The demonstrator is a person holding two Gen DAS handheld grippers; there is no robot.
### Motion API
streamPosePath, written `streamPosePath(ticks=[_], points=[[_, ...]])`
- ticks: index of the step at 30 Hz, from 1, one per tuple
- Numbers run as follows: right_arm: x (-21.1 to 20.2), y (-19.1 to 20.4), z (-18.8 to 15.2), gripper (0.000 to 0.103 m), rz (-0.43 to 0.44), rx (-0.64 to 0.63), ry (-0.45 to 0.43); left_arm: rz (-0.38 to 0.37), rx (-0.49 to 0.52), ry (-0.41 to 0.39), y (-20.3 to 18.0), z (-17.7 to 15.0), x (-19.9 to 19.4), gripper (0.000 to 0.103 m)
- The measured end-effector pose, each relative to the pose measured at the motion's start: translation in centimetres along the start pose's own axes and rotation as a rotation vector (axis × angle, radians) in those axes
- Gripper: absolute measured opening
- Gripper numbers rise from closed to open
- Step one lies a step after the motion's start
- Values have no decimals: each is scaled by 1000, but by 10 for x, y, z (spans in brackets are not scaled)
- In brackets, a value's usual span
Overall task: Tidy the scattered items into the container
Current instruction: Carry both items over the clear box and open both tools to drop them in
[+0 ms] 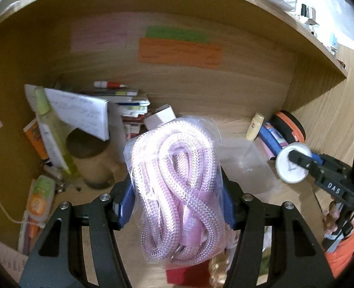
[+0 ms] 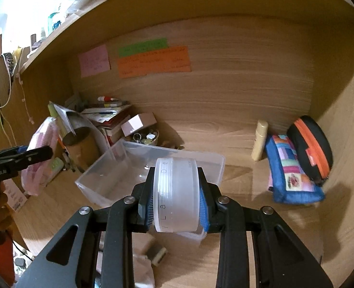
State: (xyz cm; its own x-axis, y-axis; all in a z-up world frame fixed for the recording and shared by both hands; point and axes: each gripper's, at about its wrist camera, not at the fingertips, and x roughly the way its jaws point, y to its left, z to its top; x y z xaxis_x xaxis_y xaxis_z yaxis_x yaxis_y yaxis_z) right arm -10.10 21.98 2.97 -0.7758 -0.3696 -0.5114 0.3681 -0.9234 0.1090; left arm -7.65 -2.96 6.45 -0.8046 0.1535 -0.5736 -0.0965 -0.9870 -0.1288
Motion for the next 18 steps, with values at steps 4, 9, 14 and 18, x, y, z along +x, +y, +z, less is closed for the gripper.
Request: streamPosePath(ticks=[4, 9, 14, 18], points=[[18, 2, 6, 27, 6, -6, 16, -11, 7, 13, -4, 11, 22, 60], [44, 0, 7, 27, 6, -5, 52, -27, 2, 56, -7, 14, 55, 60], [73, -3, 1, 27, -4, 10, 93, -19, 11, 106, -9, 13, 92, 60], [95, -4, -8, 27, -15, 13, 138, -26, 28, 136, -14, 11, 113, 60]])
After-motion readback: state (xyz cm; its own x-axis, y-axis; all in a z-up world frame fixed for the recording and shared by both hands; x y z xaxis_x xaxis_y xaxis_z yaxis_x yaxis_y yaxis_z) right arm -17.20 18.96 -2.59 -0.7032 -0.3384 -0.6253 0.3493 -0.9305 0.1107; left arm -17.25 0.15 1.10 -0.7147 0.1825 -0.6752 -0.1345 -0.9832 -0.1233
